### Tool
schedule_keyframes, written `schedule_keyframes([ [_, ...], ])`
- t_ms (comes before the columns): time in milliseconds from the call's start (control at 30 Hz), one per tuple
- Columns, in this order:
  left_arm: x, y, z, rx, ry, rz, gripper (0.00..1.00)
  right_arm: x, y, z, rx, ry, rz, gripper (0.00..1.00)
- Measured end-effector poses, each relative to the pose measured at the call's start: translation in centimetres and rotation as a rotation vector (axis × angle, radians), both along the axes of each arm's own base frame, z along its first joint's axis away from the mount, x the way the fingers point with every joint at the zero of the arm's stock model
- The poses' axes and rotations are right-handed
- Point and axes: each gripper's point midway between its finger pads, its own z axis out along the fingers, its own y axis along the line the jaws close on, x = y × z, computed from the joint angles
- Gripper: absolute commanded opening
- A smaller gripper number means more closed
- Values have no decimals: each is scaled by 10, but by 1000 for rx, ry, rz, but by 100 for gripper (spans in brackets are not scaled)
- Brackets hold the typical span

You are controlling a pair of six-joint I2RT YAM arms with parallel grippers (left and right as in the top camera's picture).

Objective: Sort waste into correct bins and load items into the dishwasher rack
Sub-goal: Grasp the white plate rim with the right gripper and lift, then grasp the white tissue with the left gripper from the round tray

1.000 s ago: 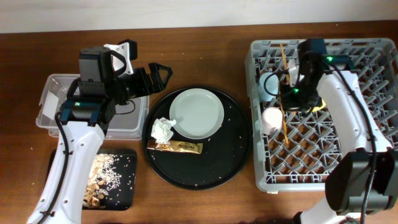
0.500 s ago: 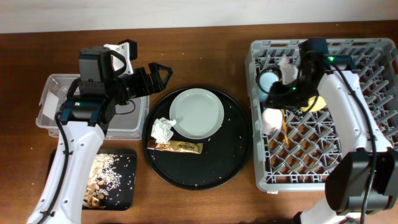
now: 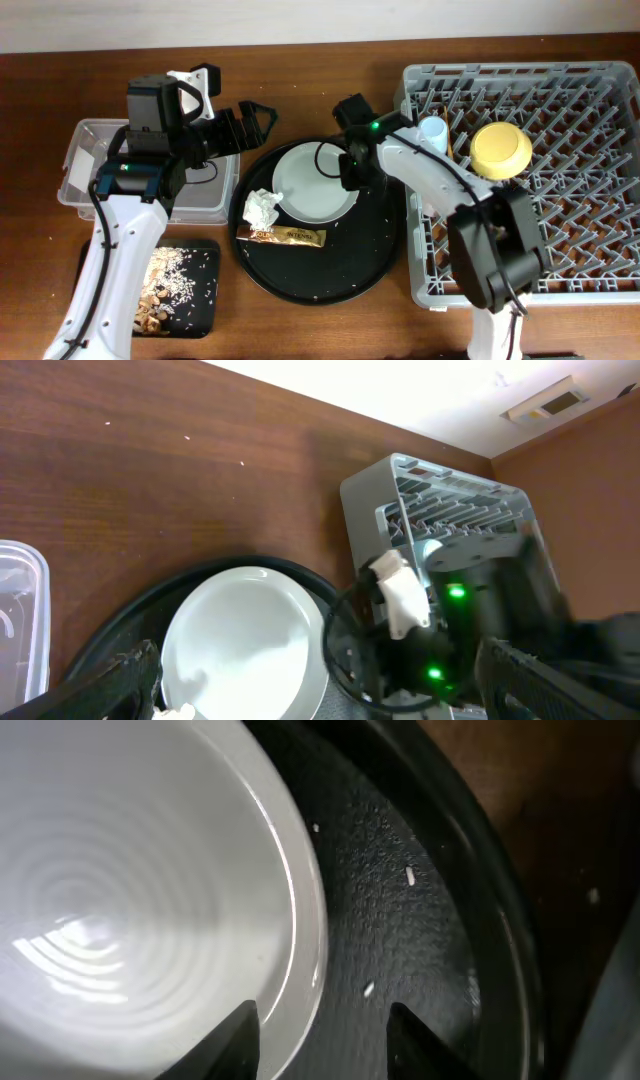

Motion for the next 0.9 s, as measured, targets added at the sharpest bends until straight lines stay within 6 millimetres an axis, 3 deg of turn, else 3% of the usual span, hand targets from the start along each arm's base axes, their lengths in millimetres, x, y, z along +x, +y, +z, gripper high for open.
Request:
schedule_keyframes([
  [67, 0, 0, 0, 0, 0, 0, 100, 0, -1, -25, -24, 36, -2, 33],
  [133, 0, 0, 0, 0, 0, 0, 99, 0, -1, -30, -25, 45, -3, 4],
  [300, 0, 0, 0, 0, -1, 0, 99, 2, 4, -16, -9, 49, -12, 4],
  [333, 0, 0, 0, 0, 0, 0, 99, 2, 3, -6, -17, 49, 7, 4],
  [400, 0, 0, 0, 0, 0, 0, 99, 10, -3, 39, -42, -22, 37, 4],
  [467, 0, 0, 0, 0, -1, 0, 99, 9, -29, 103, -134, -153, 22, 4],
  [533, 0, 0, 0, 0, -1, 0, 100, -2, -75, 164, -293, -285, -30, 4],
  [633, 0, 0, 0, 0, 0, 0, 99, -19, -166, 224, -560, -383, -183, 4],
  [733, 0, 0, 0, 0, 0, 0, 99, -29, -249, 247, -725, -381, -385, 4],
  [800, 0, 0, 0, 0, 0, 0, 99, -33, -292, 252, -762, -378, -513, 4],
  [867, 0, 0, 0, 0, 0, 0, 99, -54, -363, 259, -813, -353, -728, 4],
  [900, 0, 0, 0, 0, 0, 0, 99, -57, -376, 261, -822, -361, -772, 4],
])
